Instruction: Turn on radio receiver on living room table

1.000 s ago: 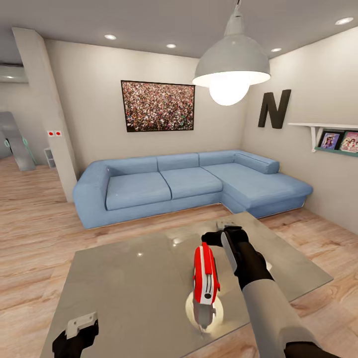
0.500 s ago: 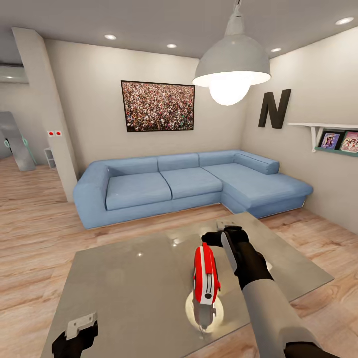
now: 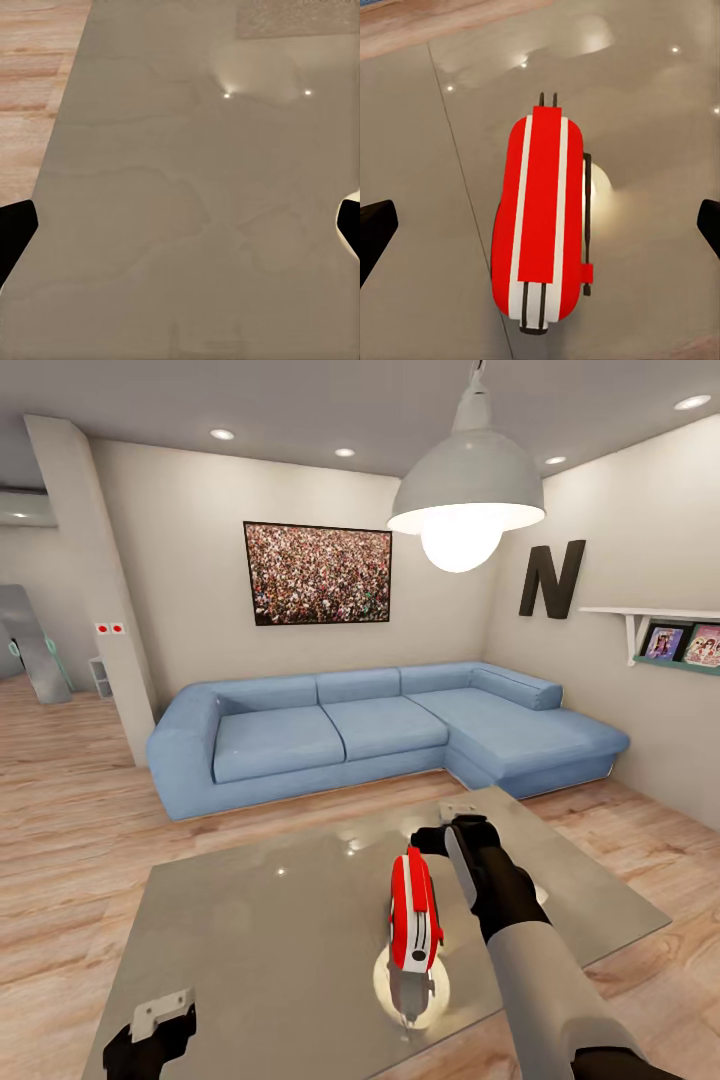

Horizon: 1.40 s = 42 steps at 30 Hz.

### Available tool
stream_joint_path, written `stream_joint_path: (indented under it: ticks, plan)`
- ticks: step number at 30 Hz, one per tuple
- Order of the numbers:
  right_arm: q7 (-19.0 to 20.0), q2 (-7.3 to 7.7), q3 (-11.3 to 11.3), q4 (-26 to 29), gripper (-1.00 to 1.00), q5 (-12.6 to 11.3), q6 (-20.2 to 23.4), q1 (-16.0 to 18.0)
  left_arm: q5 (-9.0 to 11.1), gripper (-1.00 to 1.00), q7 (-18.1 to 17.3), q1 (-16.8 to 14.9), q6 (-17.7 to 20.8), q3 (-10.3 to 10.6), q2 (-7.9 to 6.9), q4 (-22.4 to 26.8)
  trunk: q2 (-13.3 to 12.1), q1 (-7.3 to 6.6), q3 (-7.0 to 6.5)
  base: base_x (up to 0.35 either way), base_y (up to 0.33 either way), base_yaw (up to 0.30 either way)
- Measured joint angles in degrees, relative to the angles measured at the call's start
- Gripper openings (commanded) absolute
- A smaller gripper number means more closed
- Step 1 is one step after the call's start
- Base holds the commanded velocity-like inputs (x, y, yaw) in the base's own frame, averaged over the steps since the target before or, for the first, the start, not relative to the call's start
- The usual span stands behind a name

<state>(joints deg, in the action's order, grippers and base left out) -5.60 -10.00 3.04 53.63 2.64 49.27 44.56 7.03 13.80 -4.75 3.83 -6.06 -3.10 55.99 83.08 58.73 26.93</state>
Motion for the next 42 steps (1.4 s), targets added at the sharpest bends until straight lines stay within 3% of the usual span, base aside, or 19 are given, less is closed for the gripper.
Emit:
stream_joint_path:
  ticks: [14,37,42]
  plan:
    - [0.06,0.0,-0.22,-0.01,1.0,0.0,-0.05,0.0,0.0,1.0,0.0,0.0,0.26,-0.07,-0.06,0.0,0.0,0.0,0.0,0.175,0.0,0.0]
    - [0.24,0.0,-0.37,-2.05,1.0,-0.1,0.22,0.0,0.45,1.0,-0.18,0.0,-0.3,-0.09,-0.08,0.17,0.0,0.0,0.0,0.004,0.0,0.0]
    - [0.17,0.0,-0.29,-4.31,1.0,-0.08,0.21,0.0,0.31,1.0,-0.12,0.0,-3.1,-0.12,-0.07,0.14,1.99,1.09,0.89,0.0,0.0,0.0]
